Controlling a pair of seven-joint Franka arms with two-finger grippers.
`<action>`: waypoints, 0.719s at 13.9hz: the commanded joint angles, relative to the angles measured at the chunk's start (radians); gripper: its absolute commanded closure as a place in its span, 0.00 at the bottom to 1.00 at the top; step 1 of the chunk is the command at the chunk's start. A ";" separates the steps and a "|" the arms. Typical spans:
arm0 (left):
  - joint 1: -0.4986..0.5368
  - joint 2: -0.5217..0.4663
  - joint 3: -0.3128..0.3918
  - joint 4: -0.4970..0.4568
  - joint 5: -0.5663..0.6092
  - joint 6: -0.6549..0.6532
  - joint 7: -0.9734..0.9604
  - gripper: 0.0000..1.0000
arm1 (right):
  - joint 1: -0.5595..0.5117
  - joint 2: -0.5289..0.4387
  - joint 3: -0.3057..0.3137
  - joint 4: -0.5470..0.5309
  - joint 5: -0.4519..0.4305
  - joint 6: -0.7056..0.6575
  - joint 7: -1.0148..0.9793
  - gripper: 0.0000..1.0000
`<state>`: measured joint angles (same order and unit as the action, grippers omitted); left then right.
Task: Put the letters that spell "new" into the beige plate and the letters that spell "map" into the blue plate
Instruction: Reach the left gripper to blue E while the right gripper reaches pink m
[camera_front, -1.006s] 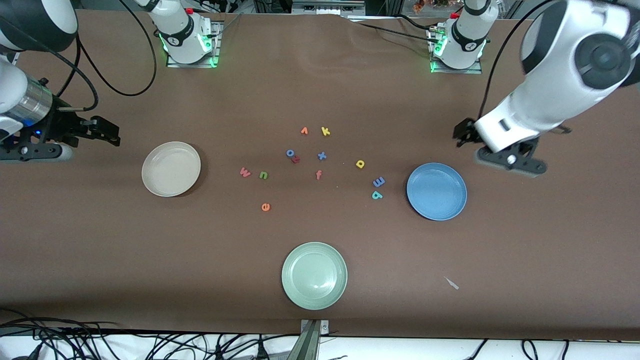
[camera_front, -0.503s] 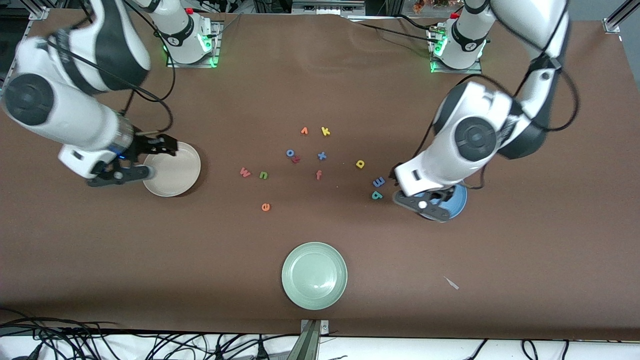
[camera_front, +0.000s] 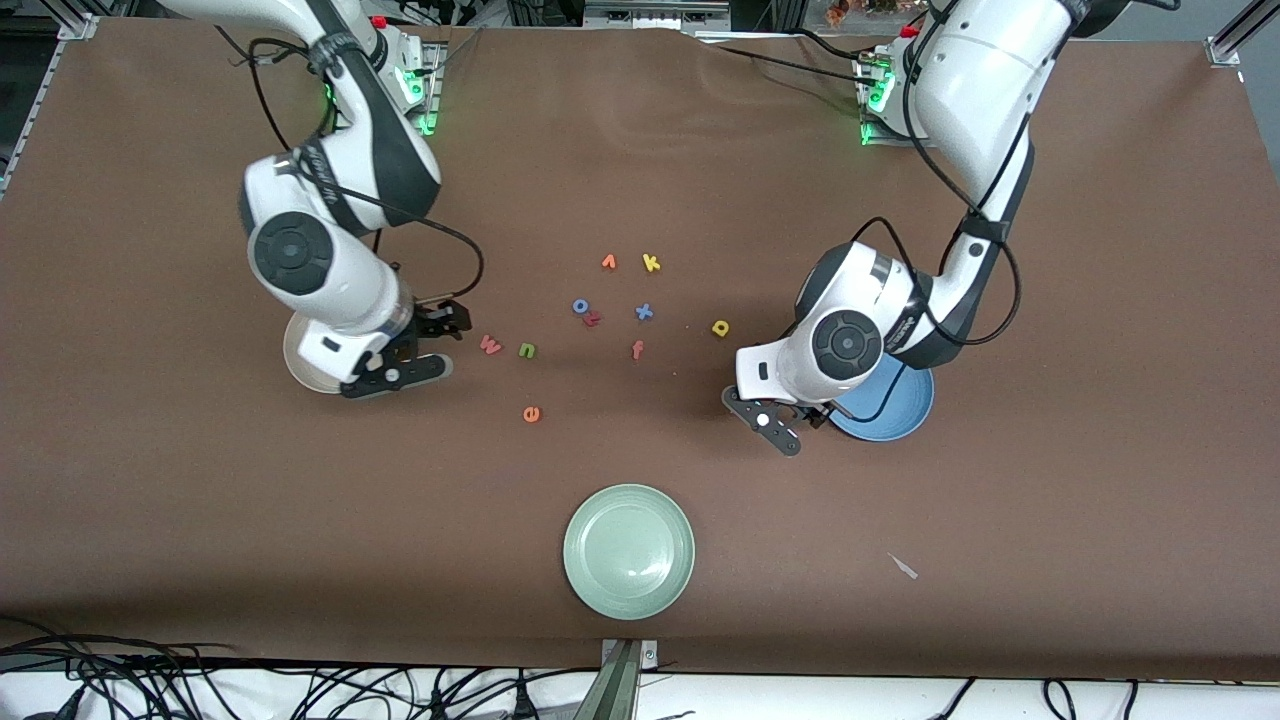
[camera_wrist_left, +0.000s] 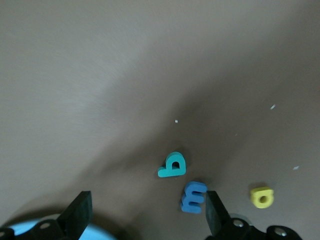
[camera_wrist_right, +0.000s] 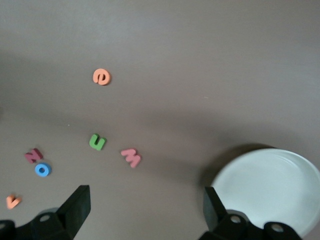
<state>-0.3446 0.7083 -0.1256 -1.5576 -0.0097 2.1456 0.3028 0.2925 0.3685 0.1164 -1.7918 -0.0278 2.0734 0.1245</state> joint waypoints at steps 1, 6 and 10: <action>-0.001 -0.030 -0.023 -0.096 -0.016 0.048 0.046 0.00 | 0.030 0.006 -0.006 -0.104 -0.053 0.144 0.004 0.00; -0.037 -0.067 -0.034 -0.269 0.005 0.232 0.001 0.02 | 0.031 0.070 -0.006 -0.175 -0.075 0.301 -0.211 0.00; -0.033 -0.067 -0.037 -0.272 0.091 0.226 -0.002 0.08 | 0.040 0.113 -0.006 -0.178 -0.076 0.358 -0.308 0.00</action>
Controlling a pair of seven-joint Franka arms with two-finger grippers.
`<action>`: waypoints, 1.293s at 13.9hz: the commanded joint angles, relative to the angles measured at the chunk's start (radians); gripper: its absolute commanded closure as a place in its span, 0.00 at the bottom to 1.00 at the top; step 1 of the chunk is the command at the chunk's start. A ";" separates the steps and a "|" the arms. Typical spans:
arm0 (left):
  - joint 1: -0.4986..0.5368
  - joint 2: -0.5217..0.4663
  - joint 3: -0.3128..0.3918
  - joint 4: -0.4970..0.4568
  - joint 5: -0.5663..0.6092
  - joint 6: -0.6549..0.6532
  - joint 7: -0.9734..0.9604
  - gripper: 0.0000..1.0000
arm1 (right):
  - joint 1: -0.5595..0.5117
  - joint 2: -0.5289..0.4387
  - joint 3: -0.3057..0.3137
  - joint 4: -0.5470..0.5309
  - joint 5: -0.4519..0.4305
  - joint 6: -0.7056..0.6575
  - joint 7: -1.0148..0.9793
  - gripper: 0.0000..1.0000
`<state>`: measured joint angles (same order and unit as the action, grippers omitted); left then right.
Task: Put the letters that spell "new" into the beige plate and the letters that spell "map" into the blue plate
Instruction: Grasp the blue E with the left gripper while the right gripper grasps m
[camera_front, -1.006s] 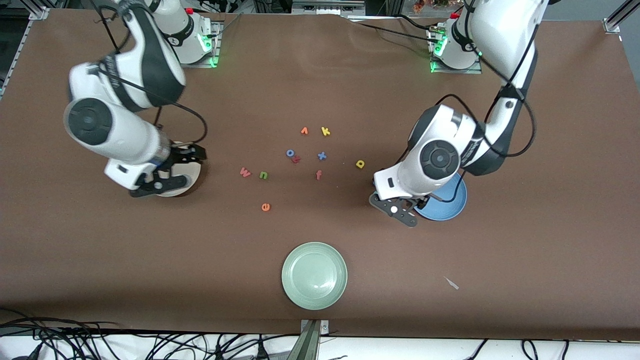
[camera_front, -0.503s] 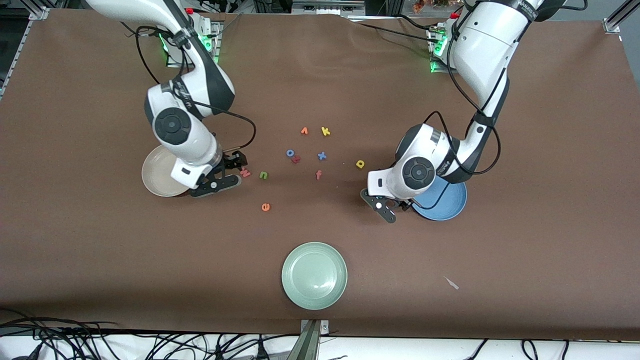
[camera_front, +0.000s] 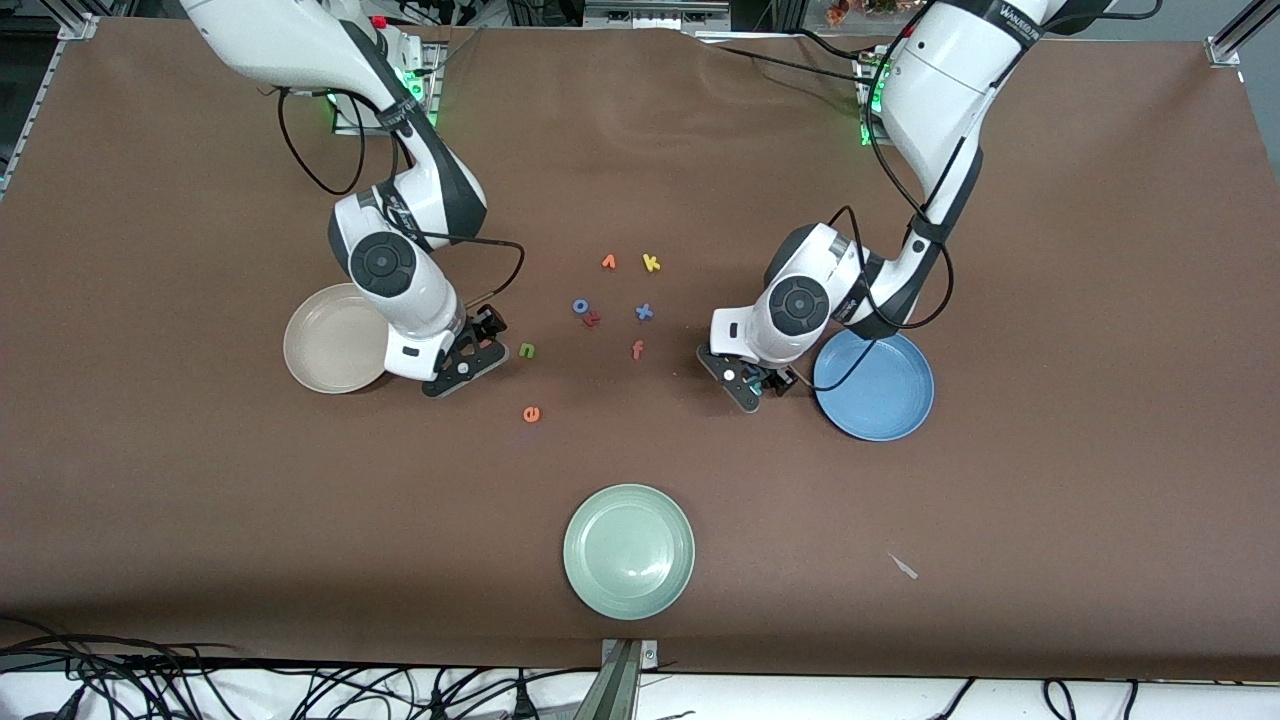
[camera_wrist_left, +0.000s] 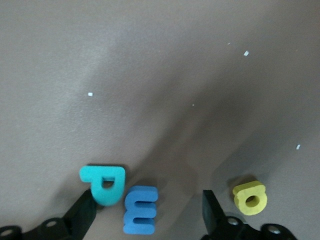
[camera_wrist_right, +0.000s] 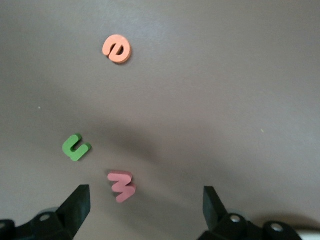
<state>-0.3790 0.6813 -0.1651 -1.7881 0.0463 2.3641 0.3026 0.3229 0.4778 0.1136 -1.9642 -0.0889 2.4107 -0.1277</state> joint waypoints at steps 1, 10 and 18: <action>0.000 -0.042 0.003 -0.042 0.038 -0.002 -0.003 0.10 | 0.011 0.016 -0.003 -0.007 -0.017 0.028 -0.058 0.00; 0.002 -0.042 0.004 -0.042 0.041 -0.017 0.003 0.92 | 0.025 0.031 -0.003 -0.087 -0.098 0.128 -0.061 0.13; 0.104 -0.143 0.006 0.067 0.041 -0.272 0.054 0.94 | 0.036 0.035 -0.003 -0.116 -0.098 0.168 -0.061 0.31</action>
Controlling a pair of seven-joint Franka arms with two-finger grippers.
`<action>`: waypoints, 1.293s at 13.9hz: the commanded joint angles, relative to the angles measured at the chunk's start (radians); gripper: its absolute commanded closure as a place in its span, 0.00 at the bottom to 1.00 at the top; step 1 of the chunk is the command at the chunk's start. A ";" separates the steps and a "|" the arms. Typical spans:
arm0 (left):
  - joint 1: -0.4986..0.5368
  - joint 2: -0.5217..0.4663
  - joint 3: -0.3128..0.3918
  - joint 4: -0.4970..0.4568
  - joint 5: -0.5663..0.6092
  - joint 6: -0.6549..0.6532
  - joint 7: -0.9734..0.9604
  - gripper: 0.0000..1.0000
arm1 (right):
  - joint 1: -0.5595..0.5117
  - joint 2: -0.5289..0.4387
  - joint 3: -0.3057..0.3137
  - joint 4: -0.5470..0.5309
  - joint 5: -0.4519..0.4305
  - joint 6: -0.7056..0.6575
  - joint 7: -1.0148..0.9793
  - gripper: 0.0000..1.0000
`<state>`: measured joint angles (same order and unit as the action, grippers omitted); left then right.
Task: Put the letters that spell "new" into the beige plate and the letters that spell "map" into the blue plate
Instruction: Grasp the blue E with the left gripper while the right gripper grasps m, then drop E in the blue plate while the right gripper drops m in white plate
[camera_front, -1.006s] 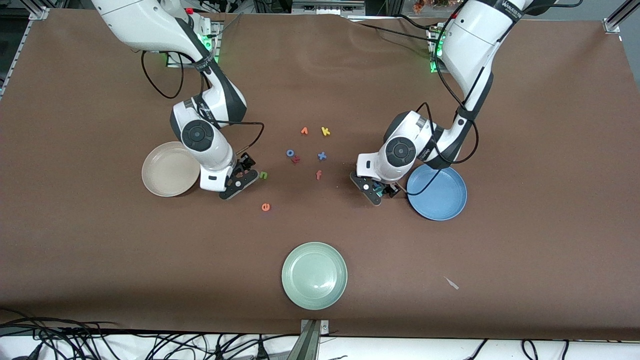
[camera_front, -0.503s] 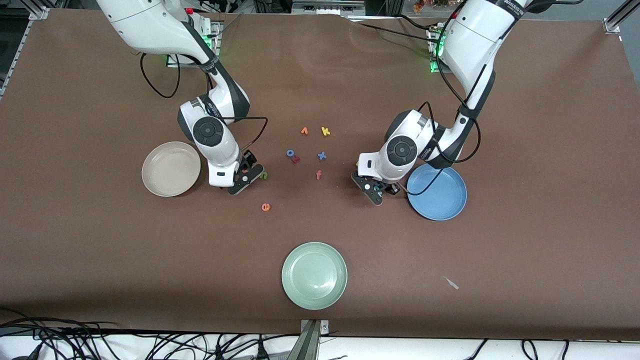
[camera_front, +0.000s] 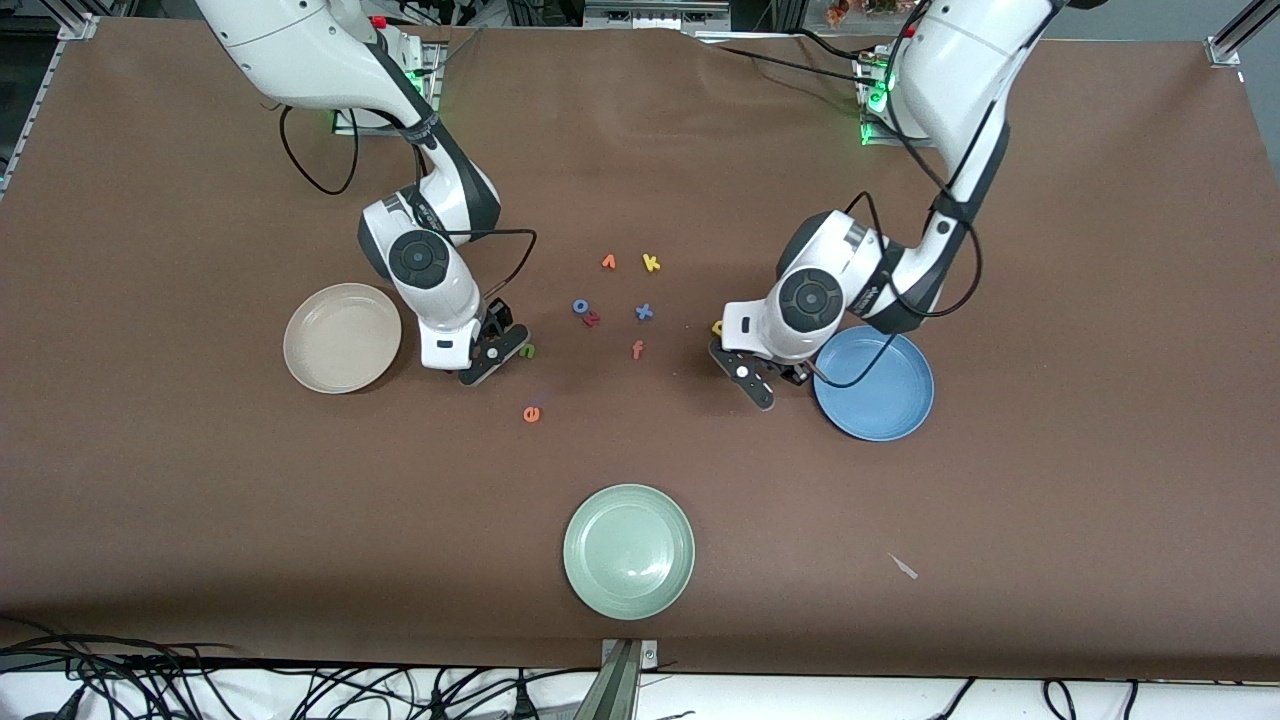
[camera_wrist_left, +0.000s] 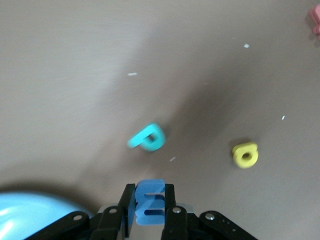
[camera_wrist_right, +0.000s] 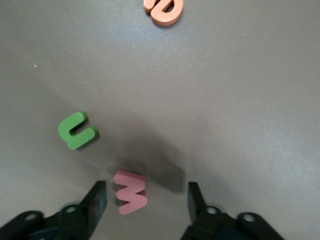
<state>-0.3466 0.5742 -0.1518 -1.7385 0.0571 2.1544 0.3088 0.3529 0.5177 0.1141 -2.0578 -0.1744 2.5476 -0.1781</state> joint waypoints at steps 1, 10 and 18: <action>0.093 -0.036 -0.005 0.020 0.029 -0.064 0.082 0.94 | 0.006 -0.005 -0.004 -0.022 -0.013 0.030 -0.011 0.33; 0.210 -0.020 -0.006 0.013 0.076 -0.048 0.073 0.00 | 0.021 0.010 -0.004 -0.021 -0.013 0.040 -0.001 0.87; 0.138 0.059 -0.098 0.124 0.072 -0.037 -0.633 0.00 | -0.003 -0.073 -0.077 0.160 0.013 -0.366 0.000 1.00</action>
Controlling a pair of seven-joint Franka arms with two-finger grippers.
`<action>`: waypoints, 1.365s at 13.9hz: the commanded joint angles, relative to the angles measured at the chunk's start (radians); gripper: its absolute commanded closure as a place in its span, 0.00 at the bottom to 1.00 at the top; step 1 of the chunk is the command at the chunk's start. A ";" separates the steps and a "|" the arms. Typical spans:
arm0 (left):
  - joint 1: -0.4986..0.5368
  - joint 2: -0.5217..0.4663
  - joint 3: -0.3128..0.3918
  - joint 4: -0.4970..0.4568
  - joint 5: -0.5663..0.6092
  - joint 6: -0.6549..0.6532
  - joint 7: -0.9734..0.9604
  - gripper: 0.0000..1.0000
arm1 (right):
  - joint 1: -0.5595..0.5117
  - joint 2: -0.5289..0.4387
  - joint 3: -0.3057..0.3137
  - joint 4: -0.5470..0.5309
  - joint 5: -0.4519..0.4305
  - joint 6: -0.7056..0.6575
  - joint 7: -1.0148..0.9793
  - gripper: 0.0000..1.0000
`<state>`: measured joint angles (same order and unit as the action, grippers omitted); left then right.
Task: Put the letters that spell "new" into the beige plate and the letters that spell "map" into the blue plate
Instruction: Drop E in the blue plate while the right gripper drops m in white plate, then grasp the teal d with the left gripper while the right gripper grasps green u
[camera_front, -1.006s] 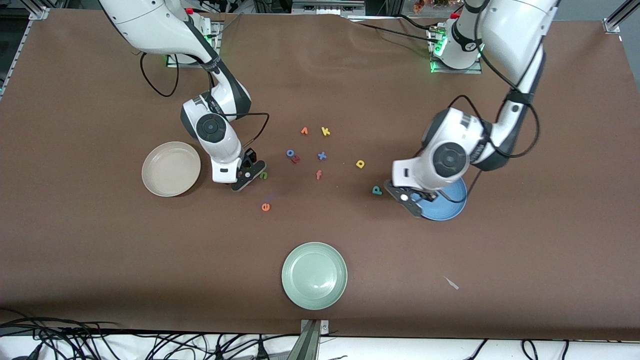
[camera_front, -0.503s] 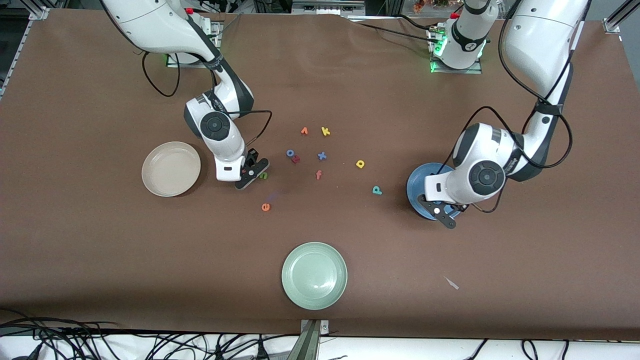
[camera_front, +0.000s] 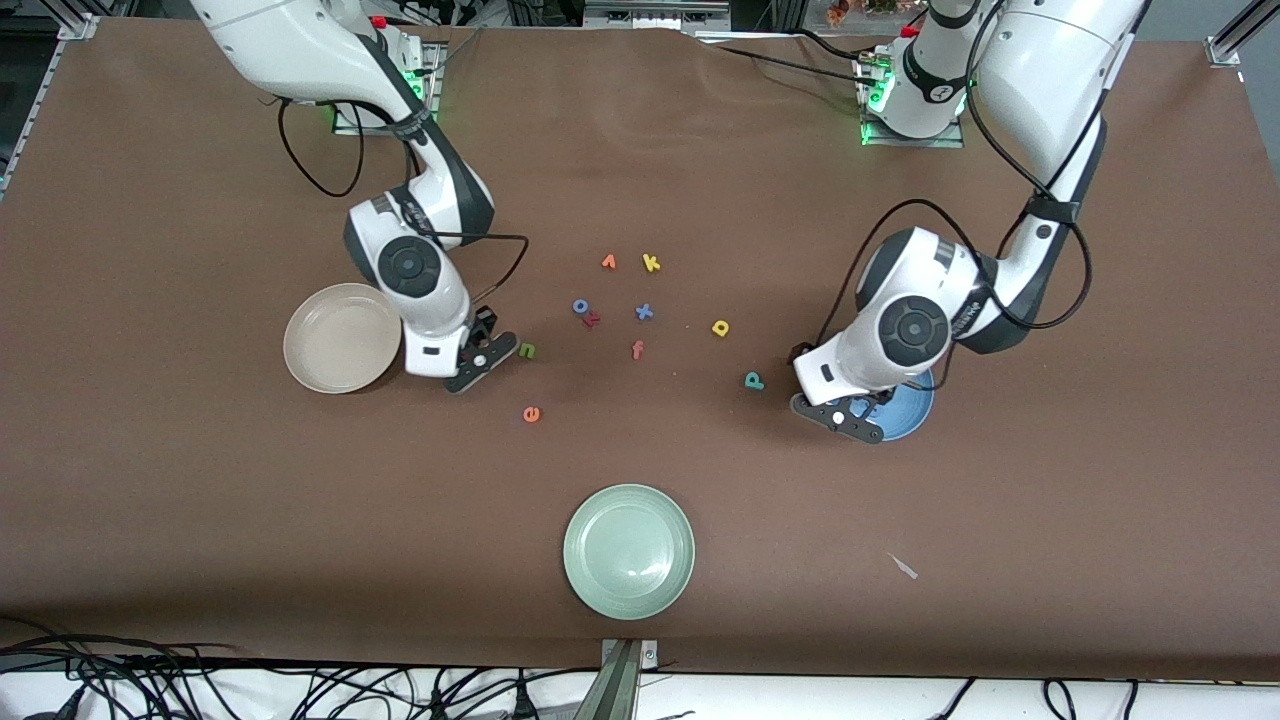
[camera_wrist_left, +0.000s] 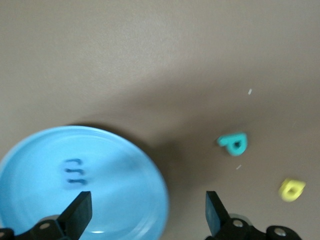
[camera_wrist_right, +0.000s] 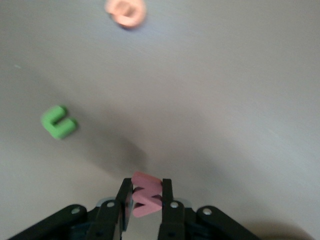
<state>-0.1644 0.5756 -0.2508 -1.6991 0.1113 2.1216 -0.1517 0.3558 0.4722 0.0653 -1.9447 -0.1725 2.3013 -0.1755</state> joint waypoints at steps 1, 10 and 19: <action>-0.061 0.082 0.002 0.122 0.018 -0.006 -0.259 0.00 | -0.006 -0.026 -0.065 0.061 0.011 -0.153 -0.015 1.00; -0.138 0.208 0.002 0.164 -0.024 0.115 -0.758 0.00 | -0.086 0.005 -0.147 0.061 0.031 -0.204 0.013 0.00; -0.130 0.204 0.004 0.096 -0.015 0.106 -0.756 0.28 | 0.038 0.020 -0.105 0.154 0.213 -0.189 0.420 0.00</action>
<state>-0.2933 0.7836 -0.2484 -1.5976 0.1019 2.2314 -0.8993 0.3548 0.4759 -0.0364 -1.8167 -0.0254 2.1059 0.1420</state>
